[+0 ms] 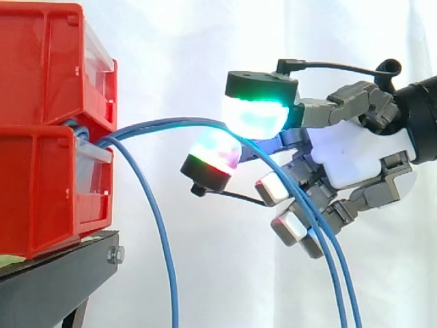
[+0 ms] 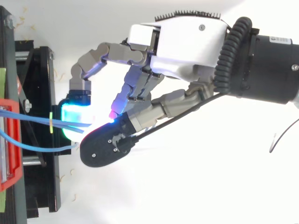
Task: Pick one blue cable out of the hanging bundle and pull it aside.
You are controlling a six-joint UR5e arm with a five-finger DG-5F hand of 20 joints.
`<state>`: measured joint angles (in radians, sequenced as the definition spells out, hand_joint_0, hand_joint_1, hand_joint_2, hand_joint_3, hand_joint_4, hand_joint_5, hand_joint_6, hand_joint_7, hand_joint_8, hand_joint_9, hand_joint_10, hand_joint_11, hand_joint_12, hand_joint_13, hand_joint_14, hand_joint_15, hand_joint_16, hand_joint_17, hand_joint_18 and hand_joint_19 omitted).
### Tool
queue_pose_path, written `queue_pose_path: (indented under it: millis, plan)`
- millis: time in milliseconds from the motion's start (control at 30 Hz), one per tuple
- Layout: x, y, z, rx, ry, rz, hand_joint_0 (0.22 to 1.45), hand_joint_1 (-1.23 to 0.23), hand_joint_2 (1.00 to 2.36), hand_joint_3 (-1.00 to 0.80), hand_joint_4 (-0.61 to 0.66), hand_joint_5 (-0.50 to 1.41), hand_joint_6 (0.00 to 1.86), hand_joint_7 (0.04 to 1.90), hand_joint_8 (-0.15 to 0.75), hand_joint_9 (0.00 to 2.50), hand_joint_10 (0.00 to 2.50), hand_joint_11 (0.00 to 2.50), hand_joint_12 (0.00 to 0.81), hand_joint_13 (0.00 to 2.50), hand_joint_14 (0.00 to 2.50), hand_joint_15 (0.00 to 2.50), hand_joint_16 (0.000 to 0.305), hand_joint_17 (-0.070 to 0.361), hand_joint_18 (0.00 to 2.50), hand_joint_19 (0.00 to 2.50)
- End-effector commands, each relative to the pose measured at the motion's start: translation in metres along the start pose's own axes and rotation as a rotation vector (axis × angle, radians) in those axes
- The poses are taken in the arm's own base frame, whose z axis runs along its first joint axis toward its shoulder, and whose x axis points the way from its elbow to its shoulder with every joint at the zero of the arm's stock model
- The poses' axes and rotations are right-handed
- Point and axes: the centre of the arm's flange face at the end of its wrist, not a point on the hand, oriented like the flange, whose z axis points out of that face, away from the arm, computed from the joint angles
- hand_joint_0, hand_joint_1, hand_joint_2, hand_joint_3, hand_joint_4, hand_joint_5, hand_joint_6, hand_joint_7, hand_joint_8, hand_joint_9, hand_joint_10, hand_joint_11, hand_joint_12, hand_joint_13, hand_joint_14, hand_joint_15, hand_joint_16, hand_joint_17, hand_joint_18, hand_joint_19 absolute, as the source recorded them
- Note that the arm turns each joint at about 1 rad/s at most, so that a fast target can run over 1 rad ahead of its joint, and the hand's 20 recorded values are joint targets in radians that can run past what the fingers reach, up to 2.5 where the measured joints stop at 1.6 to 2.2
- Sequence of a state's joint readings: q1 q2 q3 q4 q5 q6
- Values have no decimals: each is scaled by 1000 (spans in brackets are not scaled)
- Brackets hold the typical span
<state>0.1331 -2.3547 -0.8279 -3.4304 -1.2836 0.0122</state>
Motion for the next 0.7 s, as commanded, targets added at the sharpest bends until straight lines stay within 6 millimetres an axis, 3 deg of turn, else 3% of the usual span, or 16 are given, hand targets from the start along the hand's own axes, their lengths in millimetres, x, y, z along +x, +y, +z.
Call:
queue_pose_path:
  millis: [0, 167, 300, 400, 467, 533, 667]
  plan:
    - [0, 0, 0, 3, 2, -1, 526, -614, 1002, -460, -225, -34, 876, 952, 179, 1258, 13, 325, 366, 1081, 23, 632, 54, 121, 877, 892]
    - [0, 5, 0, -7, 6, 1, 468, -556, 1001, -462, -126, -32, 844, 959, 253, 1265, 11, 284, 434, 1129, 20, 583, 72, 161, 983, 833]
    - [0, 8, -1, -10, 7, 0, 486, -589, 1000, -316, -89, -36, 838, 945, 278, 1265, 10, 261, 456, 1140, 19, 575, 78, 176, 1027, 809]
    - [0, 8, -1, -10, 7, 0, 439, -592, 1167, -328, -74, -39, 834, 940, 283, 1248, 9, 256, 462, 1138, 21, 570, 81, 182, 1036, 801]
    - [0, 8, -1, -10, 7, 0, 416, -607, 1197, -348, -64, -41, 832, 938, 290, 1245, 9, 259, 466, 1140, 19, 574, 82, 184, 1035, 799]
    - [0, 8, -1, -12, 7, 1, 410, -641, 1000, -424, -55, -46, 826, 925, 292, 1221, 9, 262, 466, 1128, 19, 578, 82, 184, 1028, 801]
    - [0, 8, -1, -12, 7, 1, 357, -619, 1000, -500, -49, -55, 816, 907, 297, 1186, 9, 271, 466, 1111, 20, 577, 82, 185, 1007, 795]
